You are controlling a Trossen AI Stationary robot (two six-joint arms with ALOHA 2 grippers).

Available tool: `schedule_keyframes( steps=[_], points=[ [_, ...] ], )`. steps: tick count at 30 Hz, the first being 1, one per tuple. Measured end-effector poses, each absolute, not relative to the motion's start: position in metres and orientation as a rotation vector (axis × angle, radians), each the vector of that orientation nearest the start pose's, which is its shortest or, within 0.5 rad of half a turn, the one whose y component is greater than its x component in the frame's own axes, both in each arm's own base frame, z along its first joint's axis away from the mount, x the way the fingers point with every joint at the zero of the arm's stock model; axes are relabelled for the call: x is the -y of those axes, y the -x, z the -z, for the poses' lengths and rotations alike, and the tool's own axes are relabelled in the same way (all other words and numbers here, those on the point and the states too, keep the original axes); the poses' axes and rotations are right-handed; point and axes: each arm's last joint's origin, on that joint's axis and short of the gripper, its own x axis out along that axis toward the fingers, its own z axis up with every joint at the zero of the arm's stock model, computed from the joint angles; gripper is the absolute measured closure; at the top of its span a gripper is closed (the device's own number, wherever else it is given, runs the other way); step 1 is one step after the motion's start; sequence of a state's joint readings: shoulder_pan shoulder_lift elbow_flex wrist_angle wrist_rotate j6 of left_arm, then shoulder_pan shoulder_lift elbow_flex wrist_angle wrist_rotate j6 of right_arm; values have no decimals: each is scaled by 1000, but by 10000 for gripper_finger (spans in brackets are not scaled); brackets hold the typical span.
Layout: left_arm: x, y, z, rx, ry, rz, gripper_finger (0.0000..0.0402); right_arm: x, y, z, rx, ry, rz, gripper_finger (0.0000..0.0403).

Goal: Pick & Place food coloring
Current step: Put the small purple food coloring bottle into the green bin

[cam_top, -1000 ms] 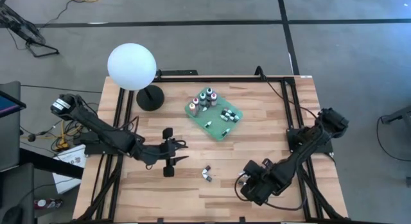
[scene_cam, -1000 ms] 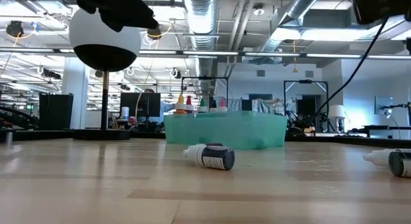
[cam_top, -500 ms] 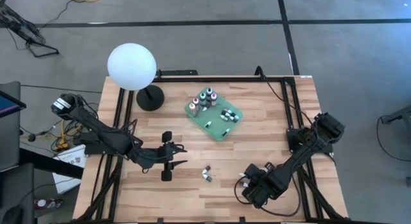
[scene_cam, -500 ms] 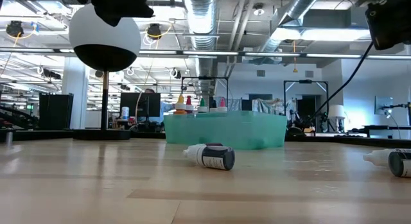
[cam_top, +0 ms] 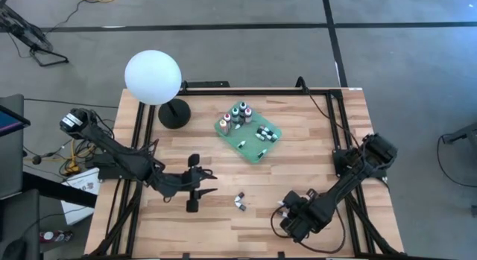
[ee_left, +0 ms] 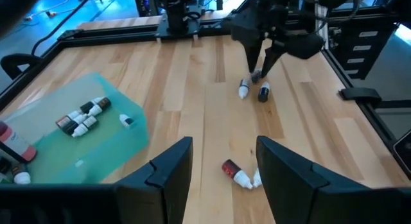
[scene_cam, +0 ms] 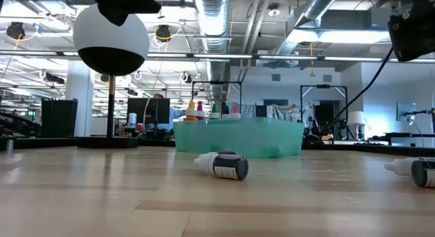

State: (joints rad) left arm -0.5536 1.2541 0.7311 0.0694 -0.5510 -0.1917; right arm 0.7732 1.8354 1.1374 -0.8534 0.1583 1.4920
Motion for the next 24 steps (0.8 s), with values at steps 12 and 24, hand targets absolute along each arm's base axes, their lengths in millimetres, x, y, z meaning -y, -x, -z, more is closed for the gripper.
schedule_keyframes(
  steps=[12, 24],
  points=[
    [130, -230, -245, -364, -52, -25, 235, -217, -232, -139, -1394, -481, 597, 283],
    [130, -231, -245, -360, -56, -25, 235, -214, -234, -144, -1431, -217, 390, 283]
  ],
)
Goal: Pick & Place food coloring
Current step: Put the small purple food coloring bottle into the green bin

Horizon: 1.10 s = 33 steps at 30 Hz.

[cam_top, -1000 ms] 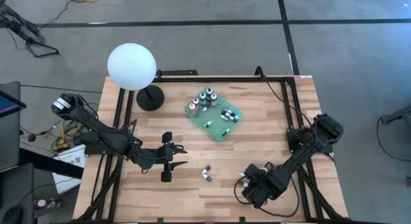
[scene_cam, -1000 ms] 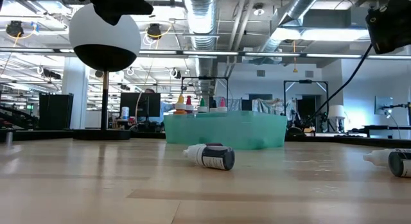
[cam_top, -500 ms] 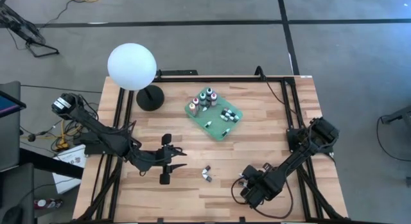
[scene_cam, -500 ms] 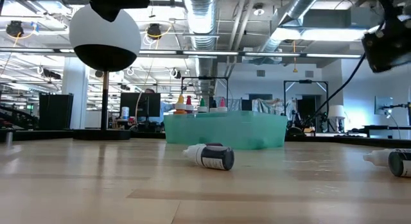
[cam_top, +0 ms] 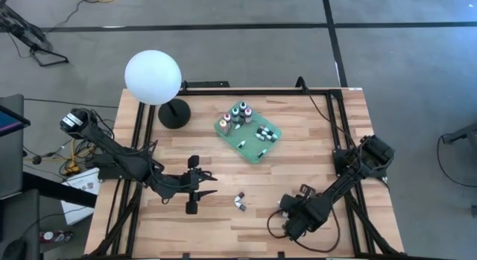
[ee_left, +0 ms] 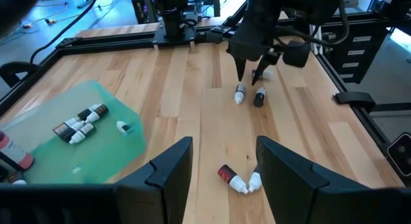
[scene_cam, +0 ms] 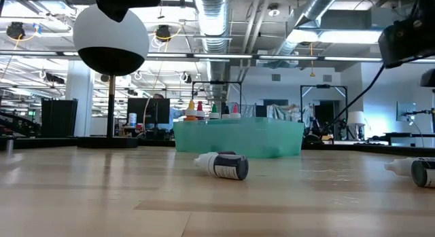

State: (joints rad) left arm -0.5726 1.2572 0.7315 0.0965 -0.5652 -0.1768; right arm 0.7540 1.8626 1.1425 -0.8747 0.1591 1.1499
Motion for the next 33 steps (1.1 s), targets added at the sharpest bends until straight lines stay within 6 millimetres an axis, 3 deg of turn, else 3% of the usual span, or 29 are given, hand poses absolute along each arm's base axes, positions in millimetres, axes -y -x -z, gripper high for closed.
schedule_keyframes(
  steps=[4, 16, 33],
  points=[
    [130, -231, -245, -361, -57, -24, 235, -218, -236, -155, -1466, -180, 322, 283],
    [130, -231, -245, -363, -58, -25, 235, -226, -237, -192, -1489, -163, 378, 283],
    [130, -230, -244, -368, -61, -24, 235, -217, -240, -194, -1544, -232, 471, 283]
  ],
)
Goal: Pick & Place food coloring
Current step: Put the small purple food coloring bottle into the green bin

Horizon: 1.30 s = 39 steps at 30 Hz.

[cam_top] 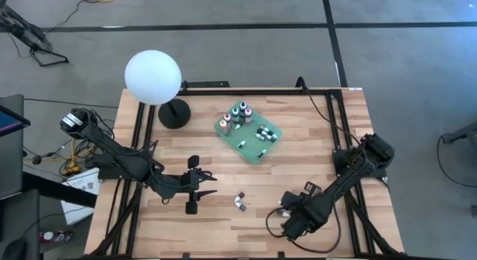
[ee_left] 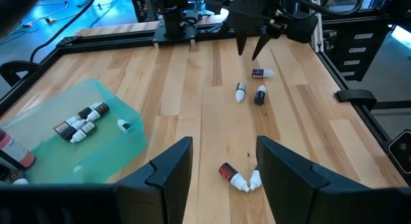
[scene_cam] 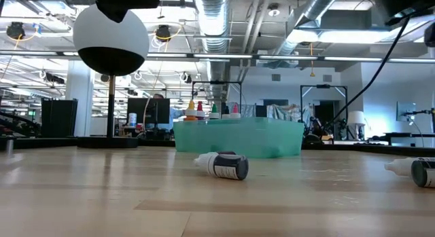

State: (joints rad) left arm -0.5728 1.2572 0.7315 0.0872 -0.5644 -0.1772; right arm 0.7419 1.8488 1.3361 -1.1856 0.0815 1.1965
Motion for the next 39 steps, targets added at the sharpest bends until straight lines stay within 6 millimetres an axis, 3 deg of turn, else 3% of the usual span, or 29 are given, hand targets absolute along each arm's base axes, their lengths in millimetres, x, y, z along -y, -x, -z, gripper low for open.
schedule_keyframes(
  steps=[12, 18, 25, 39],
  points=[
    [130, -230, -244, -368, -60, -23, 235, -215, -227, -188, -1551, -280, 648, 270],
    [130, -230, -244, -369, -58, -16, 235, -223, -212, -176, -1513, -322, 705, 210],
    [130, -230, -244, -369, -22, -22, 235, -234, -203, -175, -1391, -393, 774, 139],
    [141, -228, -239, -391, 25, 23, 235, -237, -196, -147, -1238, -555, 804, 132]
  ],
)
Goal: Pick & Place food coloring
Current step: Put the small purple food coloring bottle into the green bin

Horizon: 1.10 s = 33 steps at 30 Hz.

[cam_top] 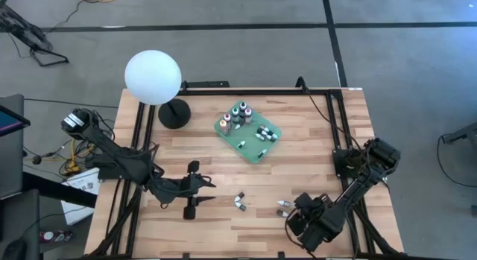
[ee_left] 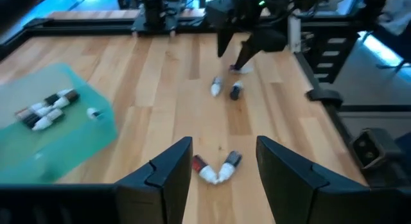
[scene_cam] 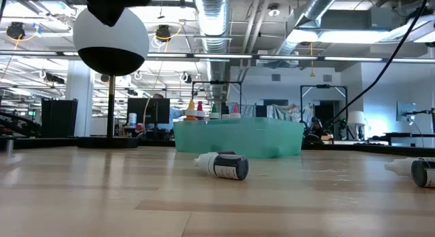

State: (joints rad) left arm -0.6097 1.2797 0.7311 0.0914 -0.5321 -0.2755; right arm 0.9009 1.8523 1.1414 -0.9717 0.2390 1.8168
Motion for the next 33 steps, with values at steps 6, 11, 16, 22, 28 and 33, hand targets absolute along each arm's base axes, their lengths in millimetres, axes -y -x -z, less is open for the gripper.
schedule_keyframes(
  steps=[6, 11, 16, 22, 28, 33],
  points=[
    [144, -227, -240, -376, 26, 29, 235, -239, -197, -147, -1226, -604, 810, 132],
    [144, -227, -240, -376, 21, 30, 235, -240, -198, -146, -1220, -627, 800, 134],
    [144, -226, -240, -377, 21, 30, 235, -240, -198, -146, -1220, -628, 801, 134],
    [147, -225, -240, -376, 20, 39, 235, -241, -198, -146, -1221, -624, 799, 134],
    [150, -222, -241, -371, 17, 38, 235, -246, -199, -130, -1248, -578, 802, 134],
    [151, -222, -241, -370, 20, 38, 235, -246, -199, -124, -1247, -555, 817, 134]
  ],
)
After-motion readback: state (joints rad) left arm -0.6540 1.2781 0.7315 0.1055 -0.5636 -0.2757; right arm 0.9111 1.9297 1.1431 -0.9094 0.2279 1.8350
